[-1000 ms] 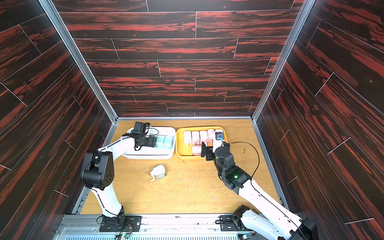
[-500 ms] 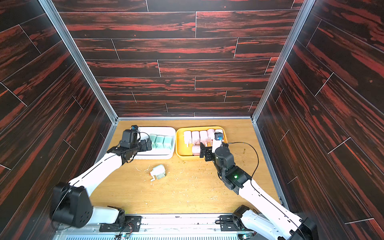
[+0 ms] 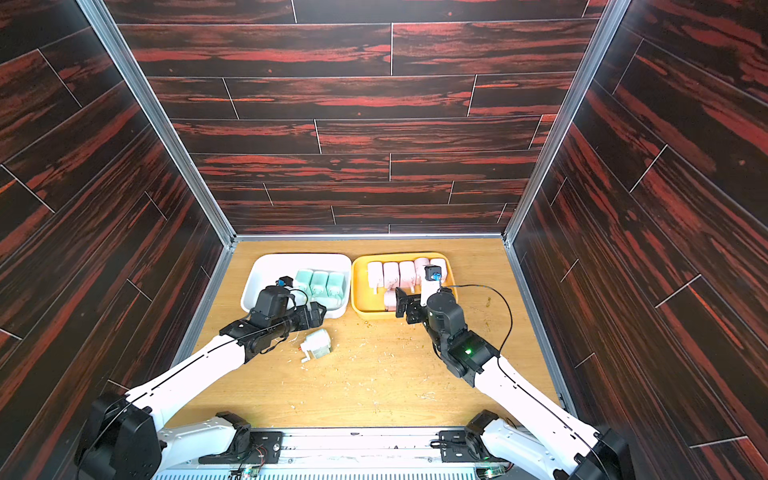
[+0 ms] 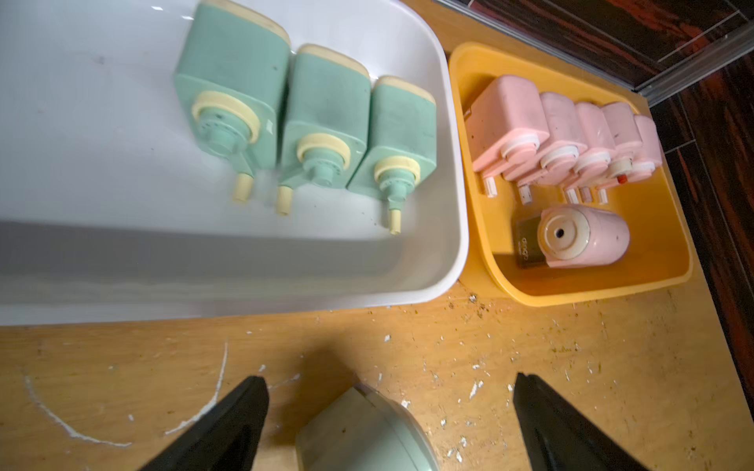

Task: Place the pencil sharpeners by color into the storage box
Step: Pick up the pencil sharpener from the center of the board.

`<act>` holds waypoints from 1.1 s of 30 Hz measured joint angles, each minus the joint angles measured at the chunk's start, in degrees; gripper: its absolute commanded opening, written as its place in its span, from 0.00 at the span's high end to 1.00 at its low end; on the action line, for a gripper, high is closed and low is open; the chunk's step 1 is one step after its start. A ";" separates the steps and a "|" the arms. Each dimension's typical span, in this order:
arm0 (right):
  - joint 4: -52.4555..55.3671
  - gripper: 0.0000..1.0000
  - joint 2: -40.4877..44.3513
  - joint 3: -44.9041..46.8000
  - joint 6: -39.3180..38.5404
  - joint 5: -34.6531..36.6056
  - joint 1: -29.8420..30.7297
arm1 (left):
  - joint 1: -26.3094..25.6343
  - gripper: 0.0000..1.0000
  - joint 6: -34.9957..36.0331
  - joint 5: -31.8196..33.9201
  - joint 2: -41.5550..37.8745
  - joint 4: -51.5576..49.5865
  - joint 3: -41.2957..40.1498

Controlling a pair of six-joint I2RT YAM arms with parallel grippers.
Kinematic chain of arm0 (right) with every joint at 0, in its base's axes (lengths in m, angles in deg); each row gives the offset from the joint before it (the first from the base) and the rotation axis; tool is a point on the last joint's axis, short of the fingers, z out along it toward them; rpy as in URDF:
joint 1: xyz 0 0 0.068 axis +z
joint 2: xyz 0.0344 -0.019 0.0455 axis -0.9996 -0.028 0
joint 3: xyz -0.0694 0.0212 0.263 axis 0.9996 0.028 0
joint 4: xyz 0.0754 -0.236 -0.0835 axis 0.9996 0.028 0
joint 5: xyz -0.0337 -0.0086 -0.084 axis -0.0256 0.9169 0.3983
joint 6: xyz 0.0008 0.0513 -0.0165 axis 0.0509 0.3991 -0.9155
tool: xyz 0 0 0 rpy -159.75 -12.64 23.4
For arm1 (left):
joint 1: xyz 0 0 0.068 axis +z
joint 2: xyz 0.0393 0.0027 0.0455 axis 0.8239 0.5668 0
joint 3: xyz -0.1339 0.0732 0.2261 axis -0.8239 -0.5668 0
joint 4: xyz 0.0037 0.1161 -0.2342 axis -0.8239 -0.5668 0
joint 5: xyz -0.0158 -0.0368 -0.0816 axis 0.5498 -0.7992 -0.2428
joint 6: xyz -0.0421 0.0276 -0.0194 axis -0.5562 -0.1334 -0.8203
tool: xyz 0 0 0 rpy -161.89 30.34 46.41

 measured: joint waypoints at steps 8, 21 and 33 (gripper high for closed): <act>-0.07 0.02 -0.17 0.00 0.15 -0.57 0.00 | -2.62 0.00 -3.89 0.66 -0.37 -0.59 -4.09; -1.09 0.02 -1.99 0.00 0.33 -2.32 0.00 | -9.97 0.00 -11.67 1.97 -6.71 -3.10 -7.74; -1.70 0.02 -3.28 0.00 0.31 -3.37 0.00 | -12.33 0.00 -1.99 7.96 -4.66 -11.21 -4.28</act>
